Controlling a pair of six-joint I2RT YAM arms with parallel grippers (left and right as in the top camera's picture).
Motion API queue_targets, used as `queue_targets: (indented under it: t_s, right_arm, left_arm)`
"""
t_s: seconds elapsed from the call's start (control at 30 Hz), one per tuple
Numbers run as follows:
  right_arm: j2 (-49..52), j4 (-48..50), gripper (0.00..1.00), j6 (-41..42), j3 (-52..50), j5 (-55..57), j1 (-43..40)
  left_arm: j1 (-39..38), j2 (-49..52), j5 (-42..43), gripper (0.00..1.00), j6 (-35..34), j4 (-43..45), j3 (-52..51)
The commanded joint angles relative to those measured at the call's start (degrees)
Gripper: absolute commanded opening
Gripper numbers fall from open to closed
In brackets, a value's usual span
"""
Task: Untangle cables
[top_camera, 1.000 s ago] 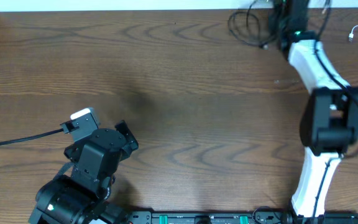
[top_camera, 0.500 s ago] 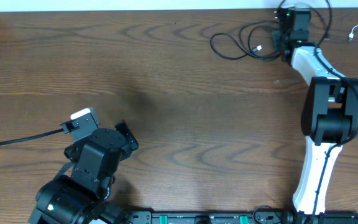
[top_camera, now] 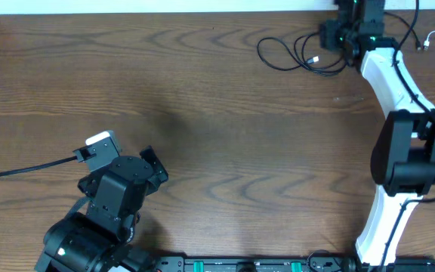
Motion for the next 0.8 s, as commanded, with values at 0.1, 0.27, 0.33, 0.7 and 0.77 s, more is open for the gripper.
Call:
queue_targets:
  t_s: [0.1, 0.27, 0.33, 0.7, 0.77]
  right_arm:
    - [5.0, -3.1, 0.18, -2.3, 0.0, -13.1, 11.3]
    - [11.1, -1.3, 0.07, -2.2, 0.0, -2.2, 17.2]
    - [12.5, -1.0, 0.07, -3.0, 0.0, -1.0, 17.7]
    - [13.1, 4.8, 0.01, -6.2, 0.2, 23.9, 14.1]
    - [13.1, 6.2, 0.01, -6.8, 0.2, 25.8, 12.4]
  left_arm:
    - [0.3, 0.2, -0.4, 0.98, -0.3, -0.2, 0.0]
    - [0.3, 0.2, -0.4, 0.98, -0.3, -0.2, 0.0]
    - [0.3, 0.2, -0.4, 0.98, -0.3, -0.2, 0.0]
    - [0.3, 0.2, -0.4, 0.98, -0.3, -0.2, 0.0]
    - [0.3, 0.2, -0.4, 0.98, -0.3, -0.2, 0.0]
